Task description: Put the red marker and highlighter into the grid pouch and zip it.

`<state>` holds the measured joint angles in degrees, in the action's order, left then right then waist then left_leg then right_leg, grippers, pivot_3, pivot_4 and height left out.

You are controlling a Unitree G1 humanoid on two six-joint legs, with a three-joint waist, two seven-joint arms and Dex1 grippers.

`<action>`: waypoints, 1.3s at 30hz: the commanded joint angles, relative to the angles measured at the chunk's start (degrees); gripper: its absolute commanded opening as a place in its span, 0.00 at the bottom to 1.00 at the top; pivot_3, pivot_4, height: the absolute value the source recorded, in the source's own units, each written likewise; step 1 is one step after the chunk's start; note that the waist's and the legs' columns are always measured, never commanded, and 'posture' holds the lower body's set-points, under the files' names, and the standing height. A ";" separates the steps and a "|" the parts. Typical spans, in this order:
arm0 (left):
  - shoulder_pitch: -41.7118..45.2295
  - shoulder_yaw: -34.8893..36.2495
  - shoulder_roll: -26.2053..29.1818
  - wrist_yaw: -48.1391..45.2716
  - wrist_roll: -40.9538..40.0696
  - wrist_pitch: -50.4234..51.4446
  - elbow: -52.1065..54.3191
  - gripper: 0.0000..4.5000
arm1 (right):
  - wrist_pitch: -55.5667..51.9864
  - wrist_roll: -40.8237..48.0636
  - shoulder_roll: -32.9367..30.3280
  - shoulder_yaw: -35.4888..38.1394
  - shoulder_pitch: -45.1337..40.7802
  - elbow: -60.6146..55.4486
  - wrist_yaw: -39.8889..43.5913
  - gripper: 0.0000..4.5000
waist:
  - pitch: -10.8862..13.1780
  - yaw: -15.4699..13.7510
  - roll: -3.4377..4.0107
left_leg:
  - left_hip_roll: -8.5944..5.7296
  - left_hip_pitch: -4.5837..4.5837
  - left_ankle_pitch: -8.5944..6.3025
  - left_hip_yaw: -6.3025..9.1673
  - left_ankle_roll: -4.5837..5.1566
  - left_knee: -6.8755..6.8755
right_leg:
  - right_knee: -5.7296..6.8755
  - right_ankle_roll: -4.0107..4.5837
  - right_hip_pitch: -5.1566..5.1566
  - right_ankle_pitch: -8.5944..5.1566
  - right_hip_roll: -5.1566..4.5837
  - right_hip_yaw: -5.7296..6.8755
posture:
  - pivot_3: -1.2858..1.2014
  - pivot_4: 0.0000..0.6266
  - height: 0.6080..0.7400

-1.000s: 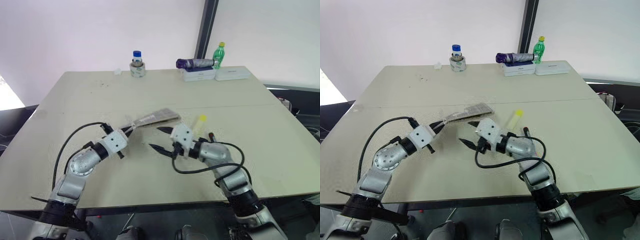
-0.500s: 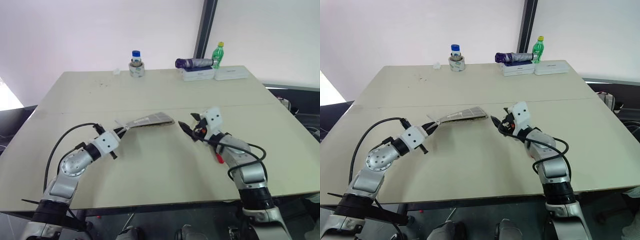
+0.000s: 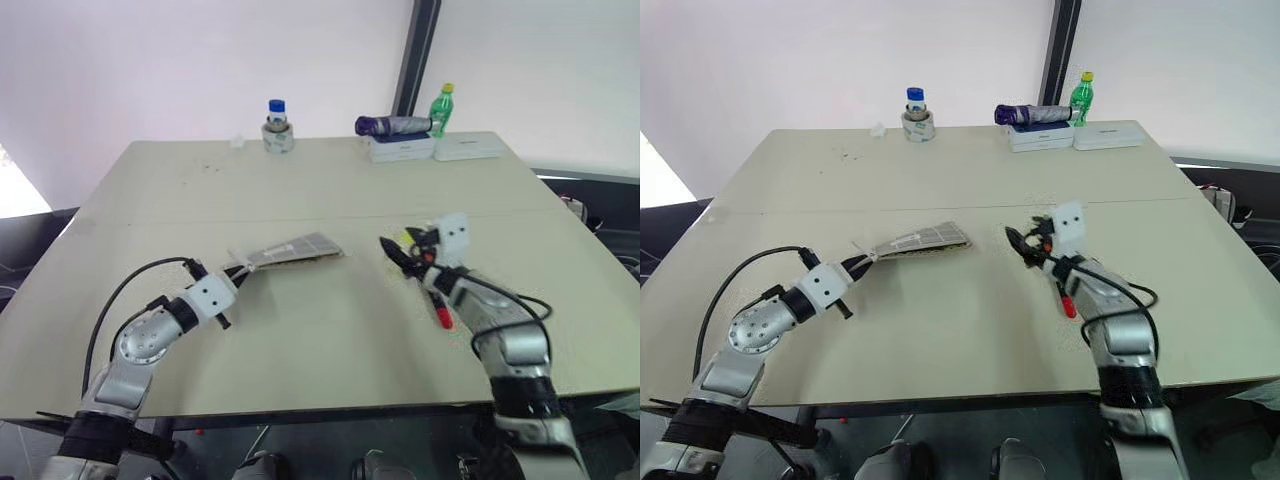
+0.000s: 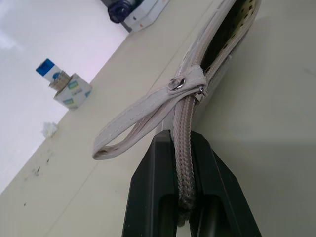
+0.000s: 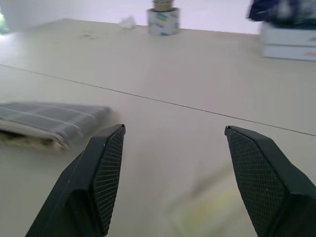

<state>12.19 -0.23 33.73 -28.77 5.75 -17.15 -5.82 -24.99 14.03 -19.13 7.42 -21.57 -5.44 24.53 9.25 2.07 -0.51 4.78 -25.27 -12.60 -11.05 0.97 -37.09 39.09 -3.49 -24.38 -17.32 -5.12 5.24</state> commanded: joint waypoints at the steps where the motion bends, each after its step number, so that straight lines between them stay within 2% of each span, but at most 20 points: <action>1: -0.23 1.53 0.43 1.47 0.30 -0.90 2.26 0.00 | -1.21 -2.06 0.53 -1.21 2.04 -4.74 -3.63 0.74 | 0.00 0.36 0.00 | 0.00 0.00 0.00 0.00 0.00 0.00 | 0.00 0.00 -0.01 0.00 0.00 0.00 | 0.52 0.24 1.00; 6: 0.17 0.88 0.64 1.47 1.22 -1.56 1.66 0.00 | -4.33 -5.38 4.25 -3.49 -1.25 -2.00 -10.64 0.74 | 0.00 0.59 0.01 | 0.07 0.02 0.02 0.06 -0.03 0.00 | 0.04 0.01 -0.05 0.01 0.09 0.00 | 0.52 0.24 1.00; 10: 0.89 0.91 0.63 1.53 1.30 -1.71 1.02 0.00 | -3.04 -6.53 5.44 -4.76 -3.18 -1.14 -11.55 0.74 | 0.00 0.26 0.00 | 0.04 -0.02 0.02 0.05 -0.04 0.00 | 0.05 0.01 -0.07 0.01 0.06 0.00 | 0.52 0.24 1.00; 17: -0.35 0.93 0.33 1.61 0.80 -1.50 2.46 0.00 | 0.85 -5.17 1.05 -2.50 4.92 -8.58 -7.09 0.74 | 0.00 -0.43 -0.01 | -0.04 -0.11 0.15 0.03 -0.24 0.00 | -0.07 0.00 -0.06 0.00 0.00 0.03 | 0.52 0.24 1.00; 20: -0.71 0.83 -0.05 1.60 0.43 -1.56 2.17 0.00 | -1.36 -2.78 0.66 -1.14 9.18 -13.00 -6.38 0.74 | 0.00 -0.42 -0.01 | -0.02 -0.09 0.14 0.06 -0.24 0.01 | -0.06 0.00 -0.06 0.00 0.02 0.03 | 0.52 0.24 1.00; 22: -0.52 0.20 -0.37 1.50 0.71 -1.88 1.77 0.00 | -1.63 -3.52 0.96 -1.98 8.98 -13.26 -7.07 0.74 | 0.00 -0.05 -0.01 | 0.01 -0.08 0.06 0.10 -0.10 0.00 | -0.05 0.00 -0.06 0.01 0.06 0.03 | 0.52 0.24 1.00; 23: -0.31 -0.02 -0.54 1.46 0.77 -1.89 1.71 0.00 | -2.51 -3.54 1.63 -2.20 8.27 -13.13 -7.87 0.74 | 0.00 0.15 -0.01 | 0.02 -0.07 -0.02 0.12 0.03 0.00 | -0.05 0.01 -0.05 0.01 0.07 0.03 | 0.52 0.24 1.00; 27: 0.90 -0.42 -0.90 1.35 0.82 -1.77 1.46 0.00 | -8.35 -3.38 4.46 -3.29 4.43 -10.85 -10.88 0.99 | 0.00 0.42 -0.01 | 0.02 -0.05 0.00 0.15 0.01 -0.01 | -0.01 0.01 -0.05 0.01 0.08 0.03 | 0.52 0.24 1.00; 34: 1.38 -0.35 -0.95 1.50 0.80 -1.44 1.02 0.00 | -13.97 -5.42 8.64 -1.77 -9.16 2.69 -18.92 0.99 | 0.00 0.37 -0.01 | 0.00 -0.07 0.17 0.12 -0.26 -0.03 | 0.02 0.01 -0.06 0.01 0.08 0.04 | 0.52 0.24 1.00; 39: 0.42 -0.44 -1.08 1.76 1.14 -1.06 2.24 0.00 | -17.47 -6.61 8.87 -0.71 -18.29 16.21 -22.72 0.99 | -0.01 0.39 -0.01 | 0.00 -0.08 0.19 0.09 -0.30 -0.02 | 0.02 0.01 -0.07 0.01 0.06 0.05 | 0.52 0.24 1.00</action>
<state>12.87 -1.36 32.50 -27.52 7.01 -17.89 -5.79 -41.41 7.66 -10.30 5.37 -37.79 8.21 3.16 9.25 2.46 -0.51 4.79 -25.35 -12.40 -10.96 0.66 -37.11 39.11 -3.48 -24.45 -17.31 -5.05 5.29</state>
